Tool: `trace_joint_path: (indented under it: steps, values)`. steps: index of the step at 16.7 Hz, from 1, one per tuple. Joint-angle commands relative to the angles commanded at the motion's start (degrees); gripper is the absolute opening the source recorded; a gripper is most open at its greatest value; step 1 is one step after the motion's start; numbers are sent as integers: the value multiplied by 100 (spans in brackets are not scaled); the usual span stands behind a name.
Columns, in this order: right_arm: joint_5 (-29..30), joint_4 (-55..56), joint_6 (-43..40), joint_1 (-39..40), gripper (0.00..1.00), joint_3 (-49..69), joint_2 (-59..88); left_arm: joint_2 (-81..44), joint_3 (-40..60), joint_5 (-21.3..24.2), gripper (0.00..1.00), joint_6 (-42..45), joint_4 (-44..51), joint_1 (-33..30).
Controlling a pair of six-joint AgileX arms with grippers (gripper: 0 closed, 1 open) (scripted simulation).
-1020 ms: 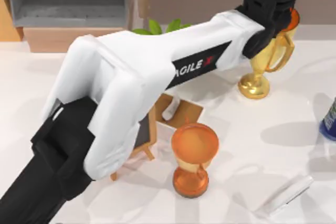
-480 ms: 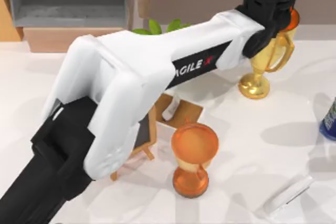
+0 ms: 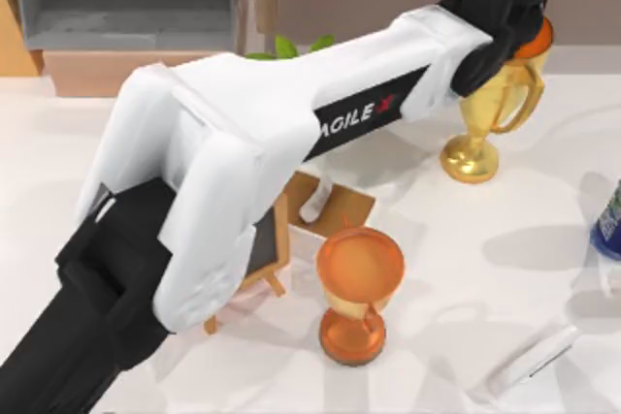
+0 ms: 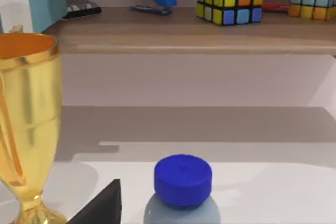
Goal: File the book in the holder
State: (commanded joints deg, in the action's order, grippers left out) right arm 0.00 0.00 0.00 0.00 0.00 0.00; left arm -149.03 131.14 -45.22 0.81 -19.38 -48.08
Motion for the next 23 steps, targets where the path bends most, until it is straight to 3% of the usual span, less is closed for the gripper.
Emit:
trace_joint_path:
  steps: [5, 10, 13, 16, 23]
  values:
    - [0, 0, 0, 0, 100, 0, 0, 39, -73, 91, 0, 31, -154, -155]
    - [0, 0, 0, 0, 100, 0, 0, 577, -1166, 511, 0, 373, -931, -1083]
    - [0, 0, 0, 0, 100, 0, 0, 1457, -2487, 561, 0, 881, -1485, -1389]
    - [0, 0, 0, 0, 100, 0, 0, 2615, -4103, 471, 0, 1651, -1993, -1318]
    - [0, 0, 0, 0, 100, 0, 0, 5105, -7985, 423, 0, 4207, -2634, 29]
